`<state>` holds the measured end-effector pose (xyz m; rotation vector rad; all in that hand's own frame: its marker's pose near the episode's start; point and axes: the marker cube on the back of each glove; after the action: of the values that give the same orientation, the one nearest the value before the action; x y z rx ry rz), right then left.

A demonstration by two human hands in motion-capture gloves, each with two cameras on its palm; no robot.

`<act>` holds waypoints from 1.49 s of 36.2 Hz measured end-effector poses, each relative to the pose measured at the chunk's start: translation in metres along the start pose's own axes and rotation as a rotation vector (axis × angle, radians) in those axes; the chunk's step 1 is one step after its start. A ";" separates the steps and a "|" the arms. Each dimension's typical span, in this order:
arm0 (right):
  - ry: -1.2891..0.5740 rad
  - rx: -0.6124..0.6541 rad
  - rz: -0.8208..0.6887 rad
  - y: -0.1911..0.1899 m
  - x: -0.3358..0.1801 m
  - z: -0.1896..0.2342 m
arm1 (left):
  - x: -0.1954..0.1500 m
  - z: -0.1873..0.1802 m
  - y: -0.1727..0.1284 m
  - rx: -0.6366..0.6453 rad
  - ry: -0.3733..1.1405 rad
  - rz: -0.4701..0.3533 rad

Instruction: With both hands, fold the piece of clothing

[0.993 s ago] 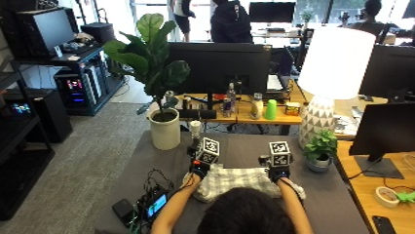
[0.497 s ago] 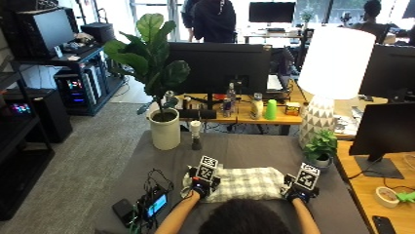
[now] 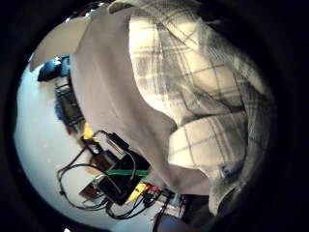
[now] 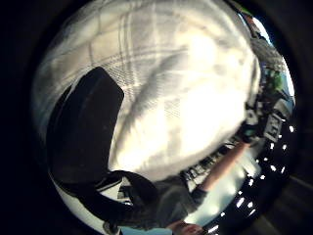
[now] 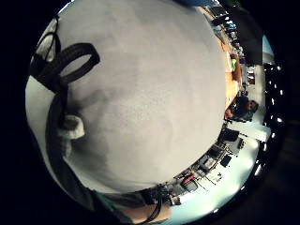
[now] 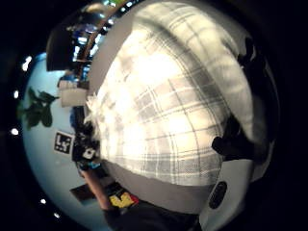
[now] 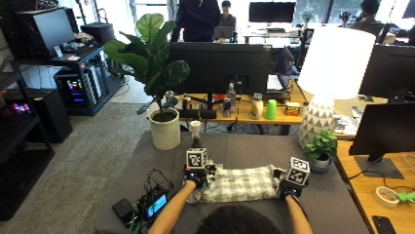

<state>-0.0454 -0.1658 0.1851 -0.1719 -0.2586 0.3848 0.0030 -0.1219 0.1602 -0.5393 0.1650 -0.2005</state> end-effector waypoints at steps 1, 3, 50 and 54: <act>-0.012 0.000 -0.013 -0.006 -0.002 -0.003 | -0.002 -0.008 0.002 0.016 0.050 0.006; -0.049 0.003 -0.036 -0.013 -0.010 -0.014 | -0.009 -0.025 0.010 0.061 0.125 0.019; -0.444 -0.019 -0.655 0.116 -0.271 -0.077 | -0.090 -0.122 0.090 0.605 0.492 0.078; -0.480 -0.164 -0.602 0.154 -0.253 -0.103 | -0.084 -0.121 0.077 0.611 0.485 0.087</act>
<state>-0.2967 -0.1358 -0.0010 -0.1526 -0.7929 -0.2036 -0.0923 -0.0969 0.0263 0.1339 0.5757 -0.2808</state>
